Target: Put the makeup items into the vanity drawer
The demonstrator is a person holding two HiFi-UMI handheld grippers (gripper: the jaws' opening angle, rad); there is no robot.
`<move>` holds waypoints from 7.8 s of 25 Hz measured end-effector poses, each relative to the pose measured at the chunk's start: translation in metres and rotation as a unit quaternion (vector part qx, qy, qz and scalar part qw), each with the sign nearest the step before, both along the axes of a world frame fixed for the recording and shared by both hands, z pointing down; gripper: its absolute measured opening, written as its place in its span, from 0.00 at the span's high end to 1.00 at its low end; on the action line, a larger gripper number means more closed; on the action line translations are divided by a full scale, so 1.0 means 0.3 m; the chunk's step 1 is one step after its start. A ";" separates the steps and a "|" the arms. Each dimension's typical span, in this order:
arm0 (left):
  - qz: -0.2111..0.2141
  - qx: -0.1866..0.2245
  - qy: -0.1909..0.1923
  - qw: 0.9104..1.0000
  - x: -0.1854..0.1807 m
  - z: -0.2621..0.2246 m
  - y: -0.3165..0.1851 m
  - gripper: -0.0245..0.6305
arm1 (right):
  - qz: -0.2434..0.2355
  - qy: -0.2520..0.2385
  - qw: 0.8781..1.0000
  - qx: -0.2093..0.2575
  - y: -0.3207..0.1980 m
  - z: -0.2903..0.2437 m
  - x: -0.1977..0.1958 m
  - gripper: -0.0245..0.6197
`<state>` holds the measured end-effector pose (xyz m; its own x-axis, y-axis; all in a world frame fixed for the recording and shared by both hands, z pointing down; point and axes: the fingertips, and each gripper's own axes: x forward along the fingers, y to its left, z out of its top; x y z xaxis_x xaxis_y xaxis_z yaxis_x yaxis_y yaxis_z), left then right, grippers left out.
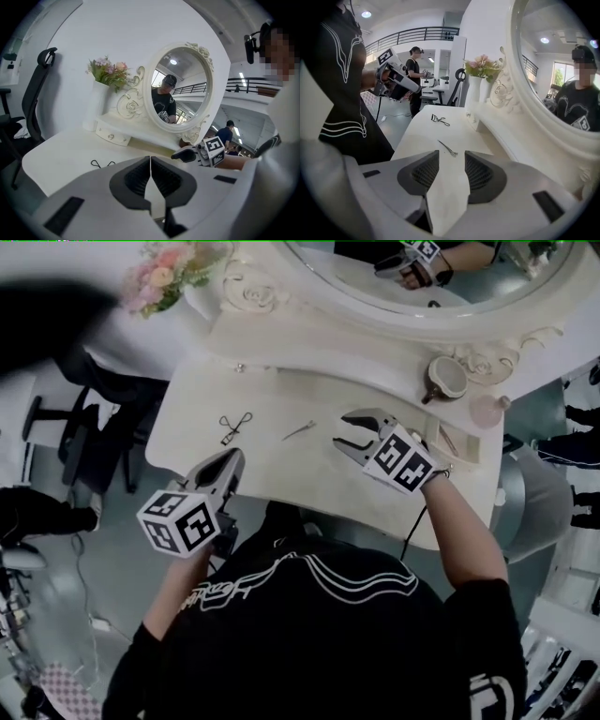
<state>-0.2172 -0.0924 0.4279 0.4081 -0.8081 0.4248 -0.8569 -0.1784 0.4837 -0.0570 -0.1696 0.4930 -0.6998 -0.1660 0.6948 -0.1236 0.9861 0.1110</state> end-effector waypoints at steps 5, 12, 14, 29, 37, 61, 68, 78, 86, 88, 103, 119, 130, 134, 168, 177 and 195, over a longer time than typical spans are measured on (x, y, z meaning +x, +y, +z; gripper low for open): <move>-0.031 -0.001 -0.001 1.000 -0.090 -0.003 0.024 0.92 | -0.013 0.015 1.000 -0.012 -0.010 0.079 -0.093 0.70; -0.052 -0.012 0.004 0.999 -0.183 0.033 0.042 0.92 | -0.013 0.039 0.998 -0.042 -0.040 0.212 -0.172 0.70; -0.056 -0.017 0.005 0.998 -0.201 0.046 0.047 0.92 | -0.020 0.048 0.998 -0.044 -0.048 0.239 -0.188 0.70; -0.065 -0.025 0.008 0.998 -0.289 0.070 0.034 0.92 | -0.059 0.071 0.993 -0.073 -0.061 0.290 -0.230 0.75; -0.060 -0.025 0.009 0.998 -0.272 0.070 0.032 0.92 | -0.074 0.078 0.992 -0.072 -0.034 0.290 -0.223 0.81; -0.001 0.008 0.013 1.000 -0.028 0.002 0.053 0.92 | 0.025 0.031 0.999 -0.003 -0.018 0.072 0.050 0.84; 0.049 0.026 0.016 0.998 0.135 -0.038 0.015 0.92 | 0.093 0.026 0.995 0.032 -0.025 -0.037 0.292 0.84; 0.113 0.046 0.028 0.992 0.331 -0.084 -0.056 0.92 | 0.201 0.028 0.977 0.064 -0.043 -0.150 0.627 0.84; 0.144 0.048 0.032 0.988 0.437 -0.095 -0.120 0.92 | 0.270 0.040 0.960 0.063 -0.070 -0.160 0.856 0.84; 0.149 0.048 0.030 0.987 0.453 -0.096 -0.137 0.92 | 0.286 0.043 0.955 0.059 -0.082 -0.149 0.906 0.84; 0.167 0.041 0.014 0.985 0.475 -0.081 -0.219 0.92 | 0.343 0.104 0.933 -0.020 -0.165 0.018 1.049 0.84; 0.143 0.028 0.013 0.989 0.386 -0.049 -0.220 0.92 | 0.362 0.092 0.926 -0.062 -0.184 0.037 1.024 0.73; 0.098 0.031 0.022 0.994 0.286 -0.049 -0.160 0.92 | 0.236 0.051 0.970 -0.026 -0.095 -0.089 0.711 0.63; 0.060 0.019 0.023 0.998 0.188 -0.013 -0.100 0.92 | 0.158 0.047 0.986 -0.021 -0.062 -0.088 0.515 0.63; -0.182 -0.026 0.040 0.982 -0.540 0.130 0.241 0.92 | -0.257 0.094 0.962 0.021 0.180 0.113 -0.776 0.63; -0.211 -0.030 0.043 0.976 -0.629 0.149 0.283 0.92 | -0.312 0.154 0.937 0.029 0.197 0.240 -0.849 0.67; -0.230 -0.011 0.028 0.973 -0.669 0.101 0.284 0.92 | -0.348 0.166 0.921 0.056 0.201 0.241 -0.863 0.89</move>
<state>-0.4179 -0.0071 0.4581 0.0286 -0.9019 0.4309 -0.8154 0.2283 0.5319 -0.3160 -0.1094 0.5652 -0.4155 0.1591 0.8956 0.5935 0.7936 0.1343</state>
